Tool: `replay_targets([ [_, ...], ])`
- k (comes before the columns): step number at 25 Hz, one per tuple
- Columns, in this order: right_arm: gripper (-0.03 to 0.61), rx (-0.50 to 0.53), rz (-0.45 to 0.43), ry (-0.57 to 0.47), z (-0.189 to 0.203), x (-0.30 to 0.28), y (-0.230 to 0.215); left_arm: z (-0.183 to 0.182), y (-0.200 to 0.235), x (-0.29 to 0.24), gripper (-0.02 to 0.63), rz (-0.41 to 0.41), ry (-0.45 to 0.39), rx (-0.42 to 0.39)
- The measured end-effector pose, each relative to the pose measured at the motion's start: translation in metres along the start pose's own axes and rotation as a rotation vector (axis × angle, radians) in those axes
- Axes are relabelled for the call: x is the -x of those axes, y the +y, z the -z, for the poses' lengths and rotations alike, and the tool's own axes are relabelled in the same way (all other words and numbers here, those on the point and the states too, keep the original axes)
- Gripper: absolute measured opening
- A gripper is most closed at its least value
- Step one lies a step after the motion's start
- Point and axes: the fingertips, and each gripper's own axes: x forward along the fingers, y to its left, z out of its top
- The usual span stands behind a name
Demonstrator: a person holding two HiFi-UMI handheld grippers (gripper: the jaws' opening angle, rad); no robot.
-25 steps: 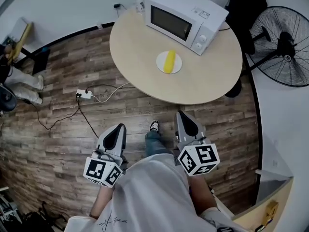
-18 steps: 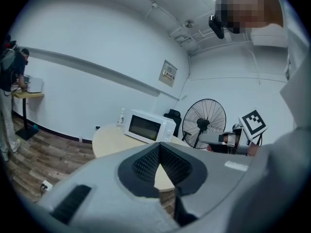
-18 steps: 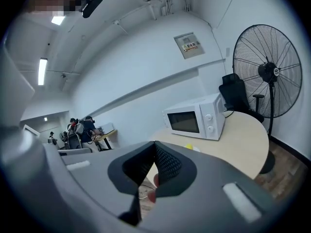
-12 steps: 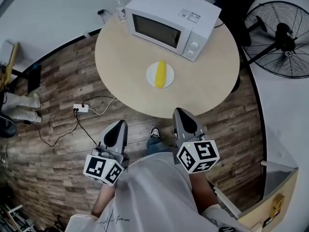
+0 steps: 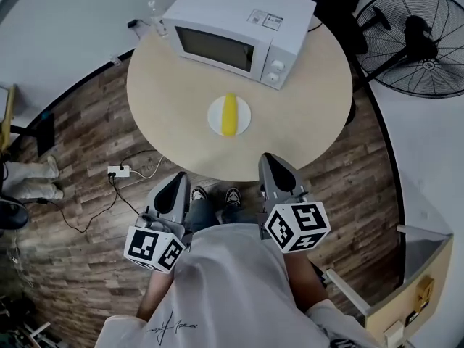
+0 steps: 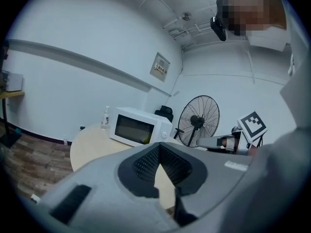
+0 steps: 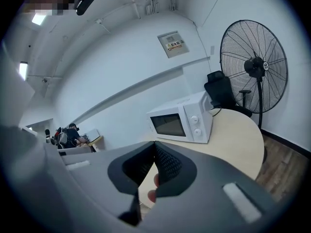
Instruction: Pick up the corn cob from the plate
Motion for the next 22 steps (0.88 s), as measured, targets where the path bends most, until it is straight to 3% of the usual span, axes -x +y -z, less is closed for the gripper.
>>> replay_targets([
  [22,0.014,-0.024,0.192,-0.037,-0.038,-0.081,0.000,-0.056,0.075,-0.085,0.000,0.184,0.055,-0.068],
])
